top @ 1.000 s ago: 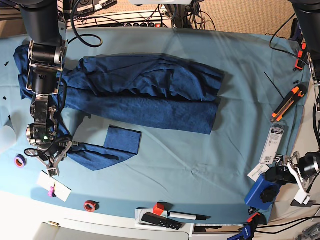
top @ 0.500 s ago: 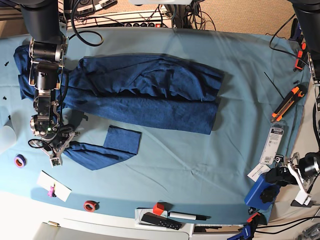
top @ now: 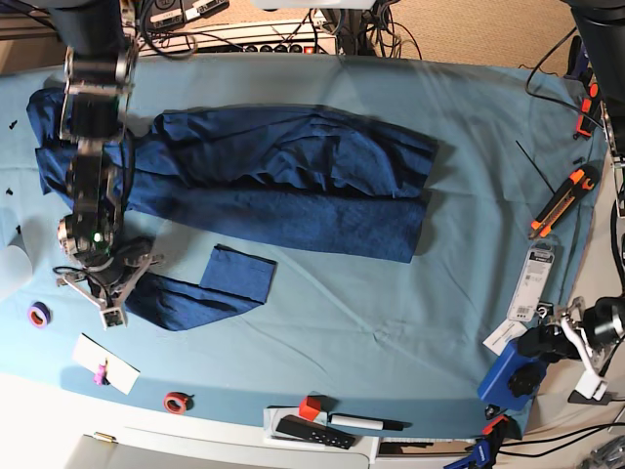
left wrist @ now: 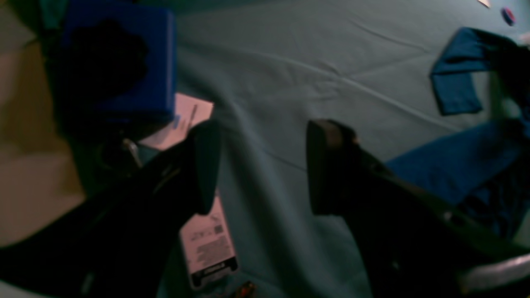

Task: Layout the t-shirt on the table in an organized manner, then fold the t-shirt properly
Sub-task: 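Lift the sleeve with the right gripper and fold it over the shirt, then drag the right gripper across the shirt strip toward its other end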

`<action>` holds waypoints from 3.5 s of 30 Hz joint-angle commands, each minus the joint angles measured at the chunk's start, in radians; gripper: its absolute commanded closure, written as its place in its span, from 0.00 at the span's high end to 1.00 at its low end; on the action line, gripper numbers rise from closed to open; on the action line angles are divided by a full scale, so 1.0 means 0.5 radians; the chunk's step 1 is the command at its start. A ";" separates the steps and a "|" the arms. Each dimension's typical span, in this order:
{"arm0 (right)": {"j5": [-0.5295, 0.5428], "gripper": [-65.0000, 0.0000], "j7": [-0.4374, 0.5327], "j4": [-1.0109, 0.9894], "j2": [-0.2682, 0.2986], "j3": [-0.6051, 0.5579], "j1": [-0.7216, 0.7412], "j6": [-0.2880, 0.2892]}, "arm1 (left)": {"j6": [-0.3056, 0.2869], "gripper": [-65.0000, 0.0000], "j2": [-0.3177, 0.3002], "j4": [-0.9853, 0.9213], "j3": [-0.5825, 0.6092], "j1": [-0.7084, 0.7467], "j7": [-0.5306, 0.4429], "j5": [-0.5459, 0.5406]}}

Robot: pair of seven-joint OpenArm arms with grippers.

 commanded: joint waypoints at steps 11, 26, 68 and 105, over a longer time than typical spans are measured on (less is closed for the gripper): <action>0.256 0.00 -0.569 1.386 0.031 0.010 -0.639 0.008 | -0.010 0.51 -0.037 0.025 -0.018 -0.070 -0.042 -0.043; 0.585 0.00 -0.639 1.910 0.010 0.009 -1.189 0.060 | -0.010 0.51 -0.037 0.025 -0.018 -0.070 -0.043 -0.043; 0.968 0.49 -0.385 0.098 -0.600 0.808 -0.206 0.056 | -0.010 0.51 -0.050 0.025 -0.018 -0.210 -0.134 -0.021; 2.105 0.00 -1.312 0.825 -0.883 0.469 -0.581 0.747 | 0.038 0.45 -0.024 0.025 -0.018 -0.203 -0.160 0.098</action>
